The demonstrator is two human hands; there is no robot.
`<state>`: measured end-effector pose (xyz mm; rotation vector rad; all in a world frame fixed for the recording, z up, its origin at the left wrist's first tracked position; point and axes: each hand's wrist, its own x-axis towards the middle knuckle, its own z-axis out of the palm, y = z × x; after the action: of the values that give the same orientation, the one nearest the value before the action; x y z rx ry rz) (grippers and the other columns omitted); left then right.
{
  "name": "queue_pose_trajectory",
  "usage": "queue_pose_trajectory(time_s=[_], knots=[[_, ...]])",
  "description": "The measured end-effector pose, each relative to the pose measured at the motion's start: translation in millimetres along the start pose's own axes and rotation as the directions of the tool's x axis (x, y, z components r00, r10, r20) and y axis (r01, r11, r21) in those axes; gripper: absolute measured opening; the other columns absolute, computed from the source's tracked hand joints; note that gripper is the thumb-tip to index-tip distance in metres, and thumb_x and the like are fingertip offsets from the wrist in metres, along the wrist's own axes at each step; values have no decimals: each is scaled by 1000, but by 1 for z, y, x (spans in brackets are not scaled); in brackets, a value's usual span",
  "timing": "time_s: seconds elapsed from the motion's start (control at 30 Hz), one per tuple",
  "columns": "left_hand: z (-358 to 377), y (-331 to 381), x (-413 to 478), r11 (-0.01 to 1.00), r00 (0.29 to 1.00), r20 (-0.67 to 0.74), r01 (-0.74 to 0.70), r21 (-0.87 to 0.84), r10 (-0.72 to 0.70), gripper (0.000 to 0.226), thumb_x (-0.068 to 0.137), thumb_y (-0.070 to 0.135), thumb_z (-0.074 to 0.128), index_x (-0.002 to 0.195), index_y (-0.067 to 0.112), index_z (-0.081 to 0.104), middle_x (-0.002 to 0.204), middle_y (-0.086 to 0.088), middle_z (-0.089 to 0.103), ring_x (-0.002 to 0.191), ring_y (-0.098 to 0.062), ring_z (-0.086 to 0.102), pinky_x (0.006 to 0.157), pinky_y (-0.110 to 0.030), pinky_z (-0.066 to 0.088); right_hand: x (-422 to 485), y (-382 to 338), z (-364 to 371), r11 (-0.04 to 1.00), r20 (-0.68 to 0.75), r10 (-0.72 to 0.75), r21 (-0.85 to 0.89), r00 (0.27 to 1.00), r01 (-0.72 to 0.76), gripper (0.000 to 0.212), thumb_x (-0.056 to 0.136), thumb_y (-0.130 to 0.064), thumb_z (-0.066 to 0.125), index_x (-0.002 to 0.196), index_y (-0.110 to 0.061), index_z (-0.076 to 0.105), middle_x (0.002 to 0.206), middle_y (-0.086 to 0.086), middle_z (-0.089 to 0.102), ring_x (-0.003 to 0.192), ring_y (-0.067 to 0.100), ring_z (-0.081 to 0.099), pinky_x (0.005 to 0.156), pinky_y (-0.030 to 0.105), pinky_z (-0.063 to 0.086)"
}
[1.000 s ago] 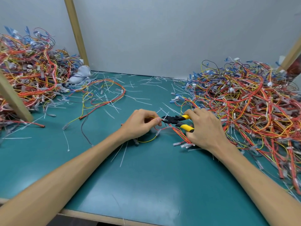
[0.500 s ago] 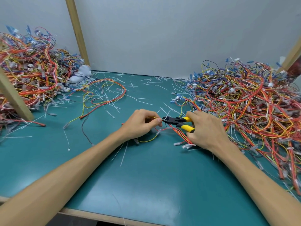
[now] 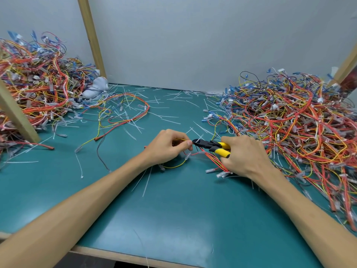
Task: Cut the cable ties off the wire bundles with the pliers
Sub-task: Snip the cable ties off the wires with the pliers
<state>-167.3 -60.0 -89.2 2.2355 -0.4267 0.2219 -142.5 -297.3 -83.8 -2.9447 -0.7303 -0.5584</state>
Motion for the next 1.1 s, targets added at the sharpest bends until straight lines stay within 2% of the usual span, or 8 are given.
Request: queue_pose_trajectory(time_s=[0.07,0.17,0.33,0.53,0.67,0.87,1.0,1.1], knots=[[0,-1,0,1000,1000,-3,1,-7,-1,22,95,21,59,77,19,71,48,10,46,45,-6,35,47,-14,27,0,-1,0,1000,-36,-25,5,999,25,29,81,-43,60,72,-23,42,59,-7,43,62,29,47,54,30,31],[-1,0,0,1000,1000,2,4,-12,-4,22,95,21,58,78,19,71,53,3,46,46,-7,34,47,-15,27,1,-2,-1,998,-71,-62,-19,996,61,25,81,-44,61,88,-22,52,73,-5,52,72,27,53,56,31,33],[-1,0,0,1000,1000,17,8,-10,-8,21,95,22,58,78,20,71,54,2,46,46,-7,34,48,-14,26,0,1,1,1000,-40,-28,-4,999,27,32,80,-47,56,68,-22,40,55,-8,41,60,28,51,54,31,40],[-2,-1,0,1000,1000,16,-3,-19,3,22,96,21,58,79,20,71,57,-3,49,47,-7,34,47,-15,26,1,-2,-1,996,-103,-94,-13,990,93,27,80,-44,62,86,-21,51,71,-4,51,67,25,48,57,30,32],[-1,-3,0,1000,1000,24,-12,-8,12,21,96,21,58,80,19,72,55,1,48,47,-7,34,48,-15,27,1,0,-1,999,-38,-48,-2,998,48,33,80,-44,60,67,-24,38,55,-9,39,59,26,46,53,30,33],[0,-5,1,1000,999,38,-22,-11,23,21,96,22,57,83,19,72,56,1,49,49,-7,35,49,-16,28,0,-2,-4,999,-6,-21,40,1000,21,36,79,-43,58,61,-26,32,51,-9,40,57,25,46,53,30,31],[0,-6,2,998,998,41,-41,-42,42,22,99,20,53,86,16,71,54,10,48,50,-5,36,51,-15,28,0,-2,-1,998,13,31,60,999,-32,33,79,-43,58,61,-23,39,51,-5,45,58,26,48,53,30,32],[0,-4,2,996,999,35,-39,-85,42,24,101,16,49,88,13,69,51,14,43,51,-4,36,51,-14,27,5,-2,-4,985,104,96,131,990,-109,28,77,-41,61,61,-20,52,51,0,52,61,28,53,53,31,38]])
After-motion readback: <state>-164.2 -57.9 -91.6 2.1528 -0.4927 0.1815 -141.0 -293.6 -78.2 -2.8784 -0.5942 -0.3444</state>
